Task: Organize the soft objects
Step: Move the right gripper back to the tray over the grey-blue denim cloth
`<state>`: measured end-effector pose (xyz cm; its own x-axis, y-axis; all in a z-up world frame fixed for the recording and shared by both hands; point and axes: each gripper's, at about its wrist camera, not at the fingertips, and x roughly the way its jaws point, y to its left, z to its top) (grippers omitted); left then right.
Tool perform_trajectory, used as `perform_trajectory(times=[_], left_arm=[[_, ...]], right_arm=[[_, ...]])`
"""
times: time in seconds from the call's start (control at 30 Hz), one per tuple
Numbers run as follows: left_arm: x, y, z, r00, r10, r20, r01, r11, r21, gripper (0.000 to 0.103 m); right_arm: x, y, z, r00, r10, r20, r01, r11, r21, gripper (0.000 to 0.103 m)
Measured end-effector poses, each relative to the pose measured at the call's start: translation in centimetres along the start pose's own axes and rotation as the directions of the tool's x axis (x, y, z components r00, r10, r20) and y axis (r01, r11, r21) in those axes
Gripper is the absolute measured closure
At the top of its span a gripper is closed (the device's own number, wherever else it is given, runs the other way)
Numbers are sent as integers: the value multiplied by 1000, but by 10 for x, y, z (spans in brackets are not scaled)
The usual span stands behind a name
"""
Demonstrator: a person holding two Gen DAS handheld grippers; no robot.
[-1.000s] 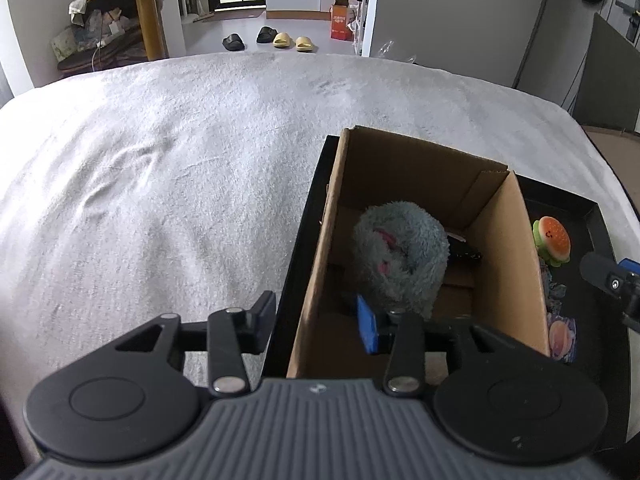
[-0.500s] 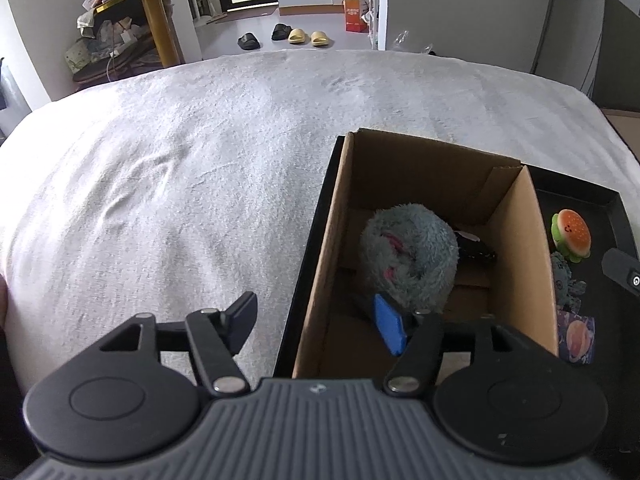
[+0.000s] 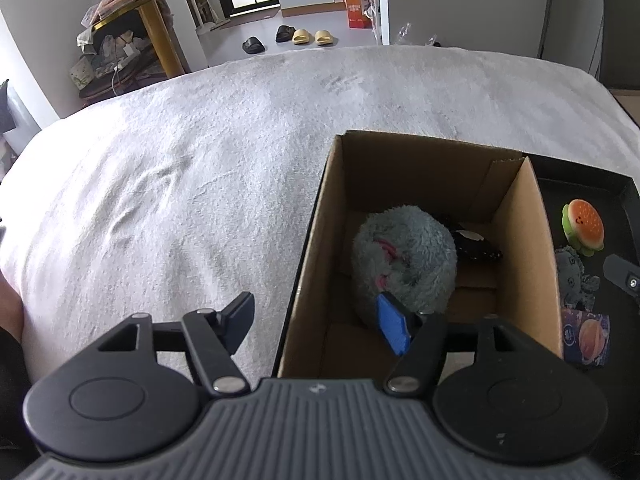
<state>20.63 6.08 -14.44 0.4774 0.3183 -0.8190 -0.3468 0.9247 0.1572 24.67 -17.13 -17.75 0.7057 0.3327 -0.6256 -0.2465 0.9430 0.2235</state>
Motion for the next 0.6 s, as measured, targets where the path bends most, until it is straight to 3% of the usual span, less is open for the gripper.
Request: perform_trajectory(times=[0.43,0.6], left_arm=[[17,-16,5,999,29,-25,-28,999,42,37],[20,-20,7,998,46,-39,-44,998,51,37]], right_arm=[[35,-25,-12,999,4,-45,-2,998,56,29],[37,-15,-15,999,41,-24,-41,999,16,29]])
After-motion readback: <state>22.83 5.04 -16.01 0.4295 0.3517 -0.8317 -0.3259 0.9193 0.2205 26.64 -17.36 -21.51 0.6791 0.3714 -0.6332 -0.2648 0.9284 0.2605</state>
